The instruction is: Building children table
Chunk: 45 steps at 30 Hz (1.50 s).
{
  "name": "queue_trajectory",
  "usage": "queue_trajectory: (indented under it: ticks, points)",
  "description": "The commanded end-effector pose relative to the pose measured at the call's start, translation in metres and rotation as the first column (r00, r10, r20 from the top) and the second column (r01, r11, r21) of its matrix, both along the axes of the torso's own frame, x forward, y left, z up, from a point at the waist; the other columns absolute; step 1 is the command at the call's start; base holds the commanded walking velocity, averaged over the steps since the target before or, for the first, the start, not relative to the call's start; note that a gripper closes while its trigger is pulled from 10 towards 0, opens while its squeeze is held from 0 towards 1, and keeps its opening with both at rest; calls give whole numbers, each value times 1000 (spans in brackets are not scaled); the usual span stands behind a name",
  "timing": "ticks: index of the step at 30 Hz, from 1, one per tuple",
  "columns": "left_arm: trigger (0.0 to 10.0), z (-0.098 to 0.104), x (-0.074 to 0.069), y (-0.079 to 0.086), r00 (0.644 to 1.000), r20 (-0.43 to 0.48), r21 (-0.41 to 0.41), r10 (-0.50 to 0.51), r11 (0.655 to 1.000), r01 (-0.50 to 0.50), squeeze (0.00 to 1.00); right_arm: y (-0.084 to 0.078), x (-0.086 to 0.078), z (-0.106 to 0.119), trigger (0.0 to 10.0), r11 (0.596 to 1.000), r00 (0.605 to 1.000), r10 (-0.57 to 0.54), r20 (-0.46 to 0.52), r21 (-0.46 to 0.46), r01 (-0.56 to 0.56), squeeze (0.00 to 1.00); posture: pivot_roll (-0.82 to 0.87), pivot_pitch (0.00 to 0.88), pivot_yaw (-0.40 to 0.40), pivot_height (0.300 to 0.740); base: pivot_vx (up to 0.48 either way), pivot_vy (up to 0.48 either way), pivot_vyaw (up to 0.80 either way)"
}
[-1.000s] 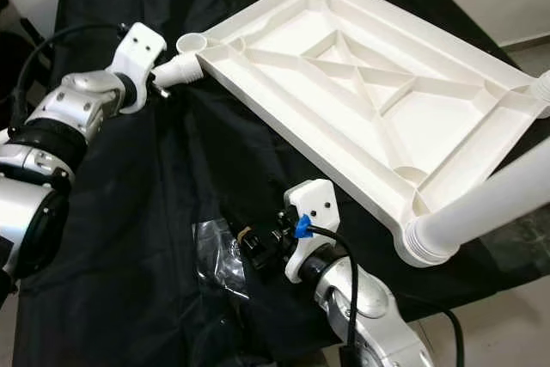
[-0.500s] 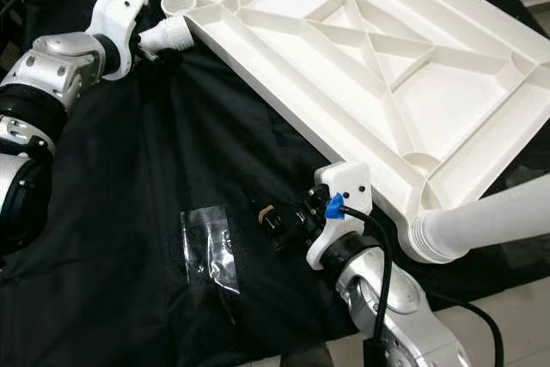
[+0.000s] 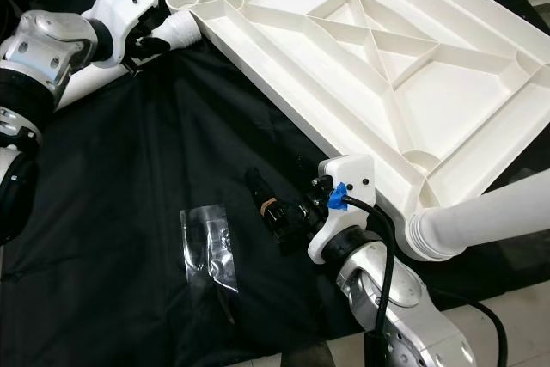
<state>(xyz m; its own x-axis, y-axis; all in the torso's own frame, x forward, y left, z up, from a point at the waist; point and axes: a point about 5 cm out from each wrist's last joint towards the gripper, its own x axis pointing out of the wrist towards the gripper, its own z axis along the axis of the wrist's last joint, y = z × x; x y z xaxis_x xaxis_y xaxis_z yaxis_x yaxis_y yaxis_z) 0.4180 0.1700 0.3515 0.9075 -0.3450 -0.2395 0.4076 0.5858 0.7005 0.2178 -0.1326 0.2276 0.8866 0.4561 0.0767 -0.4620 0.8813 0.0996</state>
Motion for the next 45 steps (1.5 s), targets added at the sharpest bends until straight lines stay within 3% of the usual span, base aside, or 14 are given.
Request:
queue_trajectory:
  ticks: [1, 2, 3, 4, 6, 7, 8, 17, 20, 22, 28, 30, 34, 45]
  points:
    - [0, -34, 1, 12, 988, -147, 64, 37, 998, -28, 0, 1, -5, -1, 10000, 1000, 1000, 9, -13, 8, -9, 0, -141, 431, 54, 740, 0, 0, 0]
    - [0, -34, 1, 12, 988, -147, 64, 37, 998, -28, 0, 1, -5, -1, 10000, 1000, 1000, 9, -13, 8, -9, 0, -141, 431, 54, 740, 0, 0, 0]
    - [1922, -34, 1, 13, 987, -153, 86, 41, 996, -28, 0, 1, -4, 0, 10000, 1000, 1000, 8, -13, 11, -8, 0, -137, 430, 56, 740, 0, 0, 0]
    - [10000, -33, 0, 12, 988, -153, 104, 35, 994, -19, 0, 1, -4, 0, 10000, 1000, 1000, 8, -13, 15, -8, 0, -136, 428, 55, 740, 0, 0, 0]
    - [10000, -33, 0, 12, 988, -150, 117, 33, 993, -16, 0, 2, -3, 1, 10000, 1000, 1000, 9, -13, 17, -9, 0, -136, 428, 55, 740, 0, 0, 0]
    - [10000, -33, 1, 12, 989, -146, 111, 37, 994, -21, 753, 2, -3, 1, 10000, 1000, 1000, 9, -13, 19, -9, 0, -136, 428, 55, 740, 0, 0, 0]
    - [10000, -30, 1, 12, 992, -121, 89, 39, 996, -29, 1000, 2, -3, 1, 10000, 1000, 1000, 10, -13, 21, -10, 0, -136, 428, 55, 740, 0, 0, 0]
    - [10000, -1, -1, -3, 998, -32, -53, -59, 997, 58, 1000, 4, -3, 2, 10000, 1000, 1000, 16, -17, 27, -15, 0, -139, 429, 53, 740, 0, 0, 0]
    - [10000, 8, -7, -14, 971, -62, -58, -229, 973, 225, 1000, 4, -3, 2, 10000, 999, 1000, 19, -22, 32, -18, 0, -138, 428, 53, 740, 0, 0, 0]
    - [10000, 10, -16, -21, 913, -131, -43, -387, 922, 385, 1000, 4, -4, 2, 10000, 999, 999, 22, -25, 33, -21, 0, -137, 427, 53, 740, 0, 0, 0]
    - [10000, 14, -23, -21, 852, -180, -61, -491, 871, 488, 1000, 5, -3, 2, 10000, 999, 999, 26, -31, 38, -25, 0, -130, 424, 53, 740, 0, 0, 0]
    - [10000, 18, -23, -21, 856, -157, -74, -493, 870, 487, 1000, 5, -4, 1, 10000, 999, 999, 26, -32, 39, -25, 0, -130, 424, 53, 740, 0, 0, 0]
    - [10000, 34, -13, -28, 944, 53, -129, -327, 935, 331, 1000, 7, -4, 1, 10000, 999, 999, 29, -33, 44, -28, 0, -126, 421, 52, 740, 0, 0, 0]
    - [10000, 37, -5, -22, 977, 181, -189, -114, 971, 148, 1000, 9, -4, 3, 10000, 998, 999, 27, -33, 52, -25, 0, -135, 428, 62, 740, 0, 0, 0]
